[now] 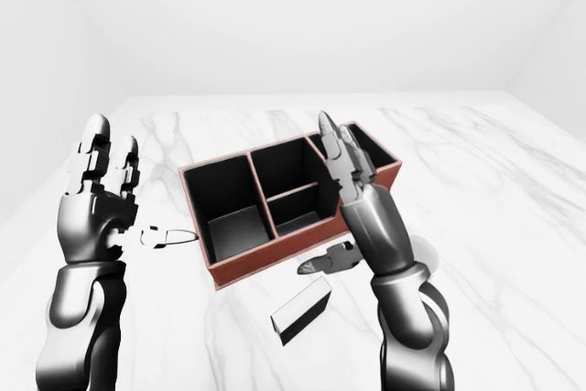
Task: Pick up the book and place it in the front compartment of the caddy.
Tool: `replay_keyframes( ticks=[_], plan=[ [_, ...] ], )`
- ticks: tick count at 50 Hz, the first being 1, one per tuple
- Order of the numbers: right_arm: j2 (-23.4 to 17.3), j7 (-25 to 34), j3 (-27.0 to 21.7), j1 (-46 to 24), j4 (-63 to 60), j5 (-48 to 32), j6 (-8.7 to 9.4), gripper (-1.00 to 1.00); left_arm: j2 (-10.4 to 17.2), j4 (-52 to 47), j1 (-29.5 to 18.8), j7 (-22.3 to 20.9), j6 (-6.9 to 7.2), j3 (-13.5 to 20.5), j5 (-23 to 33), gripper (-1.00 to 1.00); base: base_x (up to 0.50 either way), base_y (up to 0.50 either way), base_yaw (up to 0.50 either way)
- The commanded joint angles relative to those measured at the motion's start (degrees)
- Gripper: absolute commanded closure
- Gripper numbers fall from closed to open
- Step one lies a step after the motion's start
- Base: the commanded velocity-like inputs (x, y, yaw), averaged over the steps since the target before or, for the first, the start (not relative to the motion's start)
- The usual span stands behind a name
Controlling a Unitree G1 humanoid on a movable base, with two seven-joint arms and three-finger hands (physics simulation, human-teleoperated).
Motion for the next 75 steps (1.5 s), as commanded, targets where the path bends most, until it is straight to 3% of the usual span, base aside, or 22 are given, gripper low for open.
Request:
replay_keyframes(
  ticks=[1,38,66,75],
  plan=[
    [0.33,2.89,-0.2,1.51,-1.44,-4.37,0.0,-1.0,0.06,0.06,-0.07,0.09,0.0,0.11,-0.02,-1.0,0.0,0.0,0.0],
    [1.75,8.22,1.48,6.19,-7.95,-13.49,0.0,-1.0,0.07,0.95,-0.14,0.09,0.0,0.05,0.16,-1.0,0.0,0.0,0.0],
    [2.23,6.03,3.93,14.27,-6.06,-17.68,0.0,-1.0,0.05,0.92,-0.03,0.05,0.0,0.01,0.22,-1.0,0.0,0.0,0.0],
    [1.81,3.92,4.76,15.92,-3.59,-18.74,-3.39,-1.0,0.19,1.28,-0.35,0.02,0.0,0.35,-0.04,-1.0,0.0,0.0,0.0]
  ],
)
